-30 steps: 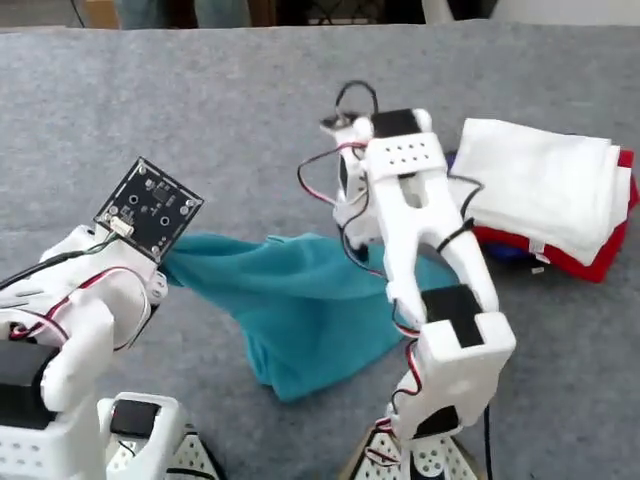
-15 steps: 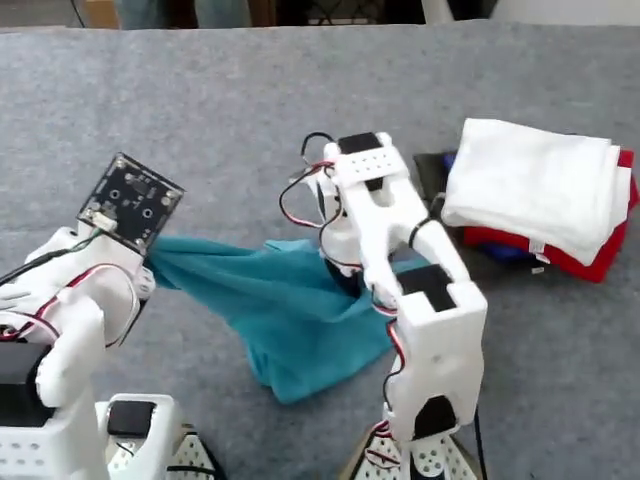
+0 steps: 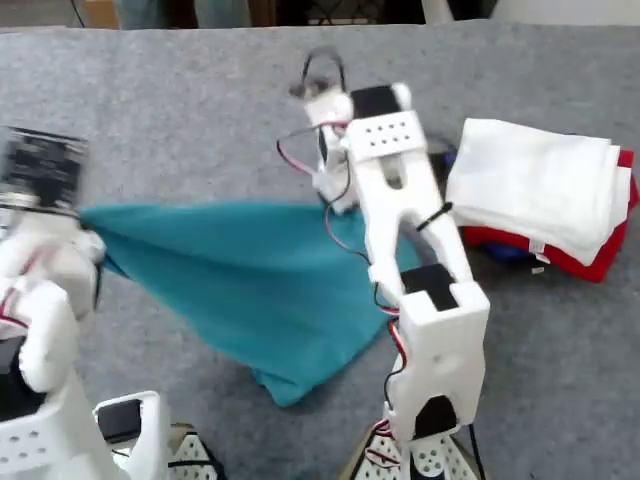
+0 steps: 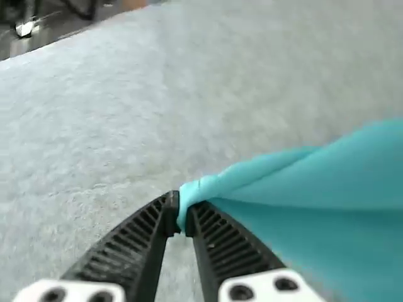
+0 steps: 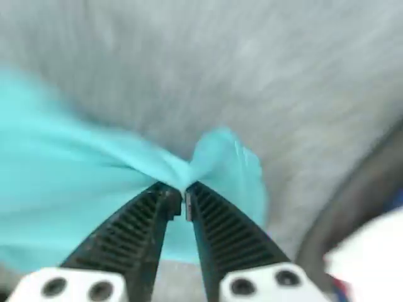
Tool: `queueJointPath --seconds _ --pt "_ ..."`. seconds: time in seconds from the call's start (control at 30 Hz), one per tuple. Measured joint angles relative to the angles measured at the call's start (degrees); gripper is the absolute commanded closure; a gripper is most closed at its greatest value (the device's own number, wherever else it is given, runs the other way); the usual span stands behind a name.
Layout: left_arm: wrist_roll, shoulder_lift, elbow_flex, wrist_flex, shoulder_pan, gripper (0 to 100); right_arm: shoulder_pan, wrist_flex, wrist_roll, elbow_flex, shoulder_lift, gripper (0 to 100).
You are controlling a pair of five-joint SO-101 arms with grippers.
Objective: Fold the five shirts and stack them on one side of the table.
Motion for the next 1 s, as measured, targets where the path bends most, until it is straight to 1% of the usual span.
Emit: queueJointPath --seconds 0.13,0.3,0.37,0.43,0.57,0.6,0.7,0.8,0.9,0.97,1.0 --pt "10.90 4.31 0.00 -6.24 -4.57 97 0.00 -2.55 -4.04 -17.23 -0.09 98.5" --pt "20.04 12.04 -0.09 -12.75 -7.91 97 0.00 -9.14 -9.32 -36.13 0.26 98.5" --pt "21.98 15.30 -1.41 -13.54 -9.32 97 0.00 -10.81 -11.08 -41.05 1.41 98.5" --pt "22.68 18.64 -3.43 -13.71 -10.81 97 -0.53 -11.08 -12.13 -42.99 3.25 98.5" --pt "22.68 25.85 -6.77 -11.34 -14.07 97 -3.08 -5.19 -12.22 -43.08 8.09 98.5" --pt "22.15 27.60 -7.38 -10.37 -15.03 97 -3.87 -2.99 -12.22 -43.08 9.49 98.5" --pt "16.00 32.70 -8.00 -7.21 -17.41 97 -5.45 -0.26 -12.48 -41.67 12.84 98.5" --pt "7.38 36.22 -8.00 -2.90 -19.25 97 -6.15 0.09 -12.48 -38.24 13.71 98.4" --pt "-2.11 37.98 -8.00 0.62 -21.80 97 -8.18 0.09 -12.48 -31.82 13.71 98.2" --pt "-6.95 38.77 -8.00 1.85 -24.35 97 -9.93 -0.62 -12.48 -26.46 13.98 95.3" --pt "-8.35 39.03 -8.00 2.02 -25.93 97 -10.81 -1.93 -12.48 -23.82 14.15 91.2"
